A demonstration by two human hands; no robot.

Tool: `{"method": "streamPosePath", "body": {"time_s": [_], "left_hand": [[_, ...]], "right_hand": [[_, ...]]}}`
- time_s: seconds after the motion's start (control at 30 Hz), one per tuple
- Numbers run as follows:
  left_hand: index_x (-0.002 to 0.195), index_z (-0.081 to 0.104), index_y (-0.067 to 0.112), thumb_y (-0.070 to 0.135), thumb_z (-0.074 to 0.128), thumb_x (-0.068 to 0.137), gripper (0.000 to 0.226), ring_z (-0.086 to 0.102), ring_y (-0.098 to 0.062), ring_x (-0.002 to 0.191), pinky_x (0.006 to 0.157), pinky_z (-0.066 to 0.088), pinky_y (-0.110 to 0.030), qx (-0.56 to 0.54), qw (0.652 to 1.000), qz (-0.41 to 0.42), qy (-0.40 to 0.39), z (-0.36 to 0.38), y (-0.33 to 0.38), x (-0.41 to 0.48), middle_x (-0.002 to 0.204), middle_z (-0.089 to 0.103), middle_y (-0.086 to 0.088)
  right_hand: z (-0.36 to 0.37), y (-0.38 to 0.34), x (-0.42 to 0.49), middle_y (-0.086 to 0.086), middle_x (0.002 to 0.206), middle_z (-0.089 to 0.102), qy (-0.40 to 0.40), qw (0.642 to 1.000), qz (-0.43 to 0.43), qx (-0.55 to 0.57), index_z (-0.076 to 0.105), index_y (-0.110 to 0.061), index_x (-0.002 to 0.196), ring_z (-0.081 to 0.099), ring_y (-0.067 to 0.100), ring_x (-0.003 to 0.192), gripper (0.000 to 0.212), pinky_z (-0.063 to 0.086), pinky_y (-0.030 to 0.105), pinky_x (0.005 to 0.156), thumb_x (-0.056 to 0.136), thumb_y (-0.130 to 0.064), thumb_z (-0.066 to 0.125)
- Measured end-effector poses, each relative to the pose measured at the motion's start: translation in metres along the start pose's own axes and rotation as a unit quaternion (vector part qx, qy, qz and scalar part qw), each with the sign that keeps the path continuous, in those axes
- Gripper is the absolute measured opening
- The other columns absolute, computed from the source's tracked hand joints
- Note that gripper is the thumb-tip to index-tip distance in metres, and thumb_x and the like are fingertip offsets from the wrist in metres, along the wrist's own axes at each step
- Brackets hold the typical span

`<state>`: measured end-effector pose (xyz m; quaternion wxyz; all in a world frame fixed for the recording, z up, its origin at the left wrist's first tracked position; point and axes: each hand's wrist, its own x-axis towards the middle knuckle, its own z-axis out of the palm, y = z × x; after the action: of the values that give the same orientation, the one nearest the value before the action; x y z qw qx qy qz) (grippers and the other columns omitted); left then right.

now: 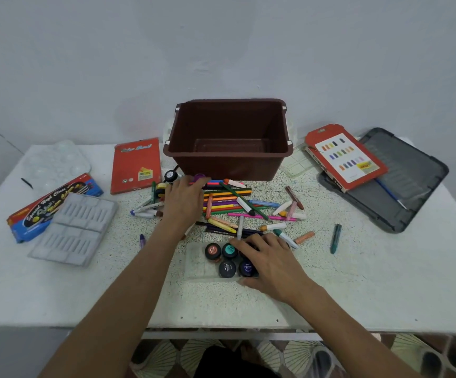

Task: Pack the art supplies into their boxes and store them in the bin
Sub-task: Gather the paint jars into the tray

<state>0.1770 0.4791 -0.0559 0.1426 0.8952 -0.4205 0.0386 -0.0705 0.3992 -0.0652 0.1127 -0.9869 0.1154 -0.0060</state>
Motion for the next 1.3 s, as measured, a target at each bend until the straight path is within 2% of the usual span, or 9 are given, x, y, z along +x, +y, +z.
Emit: {"method": "streamPosePath", "body": {"time_s": [0.13, 0.23, 0.47, 0.57, 0.7, 0.83, 1.0, 1.2, 1.3], "left_hand": [[0.134, 0.058, 0.026, 0.025, 0.051, 0.100, 0.034, 0.047, -0.036, 0.124, 0.101, 0.036, -0.050, 0.020, 0.999, -0.034, -0.016, 0.006, 0.009, 0.013, 0.135, 0.049, -0.014], [0.121, 0.064, 0.017, 0.021, 0.060, 0.095, 0.026, 0.051, -0.037, 0.115, 0.096, 0.043, -0.049, -0.025, 0.999, -0.048, -0.006, 0.010, 0.012, 0.016, 0.126, 0.048, -0.016], [0.095, 0.062, 0.015, 0.005, 0.059, 0.091, 0.011, 0.057, -0.034, 0.095, 0.081, 0.048, -0.047, -0.121, 0.988, -0.013, 0.091, 0.006, 0.012, -0.001, 0.100, 0.062, -0.011], [0.106, 0.058, 0.020, 0.008, 0.058, 0.093, 0.017, 0.053, -0.019, 0.087, 0.072, 0.043, -0.033, -0.181, 0.981, 0.005, 0.074, -0.006, 0.012, -0.021, 0.093, 0.055, 0.002], [0.138, 0.049, 0.022, 0.008, 0.066, 0.086, 0.056, 0.052, -0.015, 0.098, 0.087, 0.042, -0.026, -0.243, 0.968, -0.062, 0.014, -0.023, 0.012, -0.058, 0.116, 0.049, -0.004], [0.129, 0.059, 0.018, 0.005, 0.072, 0.082, 0.051, 0.057, -0.018, 0.094, 0.095, 0.047, -0.027, -0.278, 0.956, -0.095, -0.024, -0.037, 0.013, -0.103, 0.108, 0.047, -0.003], [0.121, 0.063, 0.026, 0.016, 0.073, 0.082, 0.042, 0.050, 0.005, 0.108, 0.090, 0.033, -0.002, -0.287, 0.955, -0.067, -0.030, -0.037, 0.011, -0.149, 0.111, 0.055, 0.008], [0.120, 0.062, 0.026, 0.024, 0.064, 0.077, 0.043, 0.054, 0.001, 0.106, 0.091, 0.040, -0.012, -0.265, 0.962, -0.038, -0.054, -0.023, 0.011, -0.167, 0.112, 0.056, 0.018], [0.120, 0.060, 0.033, 0.032, 0.065, 0.078, 0.042, 0.054, 0.004, 0.104, 0.090, 0.038, -0.009, -0.269, 0.961, -0.032, -0.061, -0.022, 0.014, -0.165, 0.112, 0.057, 0.024]], "right_hand": [[0.000, 0.000, 0.000, 0.000, 0.125, 0.054, -0.005, 1.000, 0.002, 0.008, 0.032, -0.034, 0.147, 0.051, 0.028, 0.110, 0.085, 0.042, 0.046, 0.097, 0.075, -0.060, 0.071], [0.000, 0.000, 0.000, 0.000, 0.125, 0.054, -0.003, 1.000, 0.003, 0.013, 0.032, -0.034, 0.146, 0.051, 0.029, 0.110, 0.084, 0.042, 0.046, 0.098, 0.075, -0.059, 0.071], [-0.001, 0.002, -0.001, 0.000, 0.124, 0.054, 0.000, 1.000, 0.006, 0.026, 0.034, -0.033, 0.146, 0.051, 0.028, 0.110, 0.084, 0.042, 0.046, 0.097, 0.075, -0.057, 0.072], [-0.001, 0.002, -0.001, 0.000, 0.127, 0.052, -0.003, 1.000, 0.007, 0.028, 0.032, -0.034, 0.148, 0.049, 0.028, 0.113, 0.084, 0.040, 0.046, 0.098, 0.076, -0.058, 0.070], [0.000, 0.001, -0.001, 0.000, 0.126, 0.053, -0.002, 1.000, 0.008, 0.025, 0.033, -0.034, 0.148, 0.050, 0.028, 0.113, 0.085, 0.041, 0.046, 0.098, 0.076, -0.058, 0.071], [0.000, 0.002, -0.001, -0.001, 0.130, 0.051, -0.006, 1.000, 0.008, 0.024, 0.029, -0.035, 0.150, 0.047, 0.027, 0.116, 0.085, 0.038, 0.045, 0.101, 0.078, -0.058, 0.068], [-0.001, 0.001, 0.000, -0.002, 0.129, 0.050, -0.007, 0.999, 0.011, 0.033, 0.030, -0.035, 0.150, 0.046, 0.026, 0.116, 0.084, 0.036, 0.043, 0.101, 0.078, -0.058, 0.069], [-0.002, -0.001, -0.001, -0.002, 0.134, 0.048, -0.009, 0.999, 0.016, 0.040, 0.027, -0.035, 0.152, 0.042, 0.026, 0.120, 0.083, 0.032, 0.042, 0.105, 0.082, -0.057, 0.067], [-0.006, -0.002, -0.001, -0.002, 0.137, 0.045, -0.016, 0.999, 0.017, 0.038, 0.024, -0.036, 0.152, 0.040, 0.025, 0.123, 0.083, 0.030, 0.041, 0.106, 0.083, -0.057, 0.065]]}}
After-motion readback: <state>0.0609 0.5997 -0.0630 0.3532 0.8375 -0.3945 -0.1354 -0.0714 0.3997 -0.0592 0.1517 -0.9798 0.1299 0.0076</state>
